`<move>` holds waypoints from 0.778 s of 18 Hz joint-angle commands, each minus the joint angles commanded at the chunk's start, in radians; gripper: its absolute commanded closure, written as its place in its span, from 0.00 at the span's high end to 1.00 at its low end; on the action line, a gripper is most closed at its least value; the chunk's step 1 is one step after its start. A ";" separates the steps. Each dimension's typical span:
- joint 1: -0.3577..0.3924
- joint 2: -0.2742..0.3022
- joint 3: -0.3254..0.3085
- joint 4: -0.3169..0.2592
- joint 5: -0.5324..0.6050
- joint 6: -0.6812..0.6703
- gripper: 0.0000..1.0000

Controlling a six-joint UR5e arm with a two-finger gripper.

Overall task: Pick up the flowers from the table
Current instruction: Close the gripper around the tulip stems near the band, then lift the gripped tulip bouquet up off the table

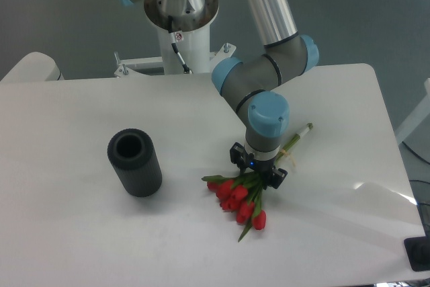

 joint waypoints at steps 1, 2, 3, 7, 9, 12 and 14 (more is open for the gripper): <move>0.000 0.000 0.003 -0.002 0.000 0.002 0.39; 0.000 0.002 0.003 -0.002 0.000 0.002 0.36; 0.000 0.002 0.003 -0.002 -0.002 0.003 0.35; 0.003 0.008 0.011 -0.003 -0.002 0.005 0.25; 0.003 0.011 0.014 -0.003 -0.002 0.006 0.24; 0.005 0.023 0.032 -0.006 -0.009 0.006 0.24; 0.002 0.043 0.055 -0.014 -0.015 0.006 0.24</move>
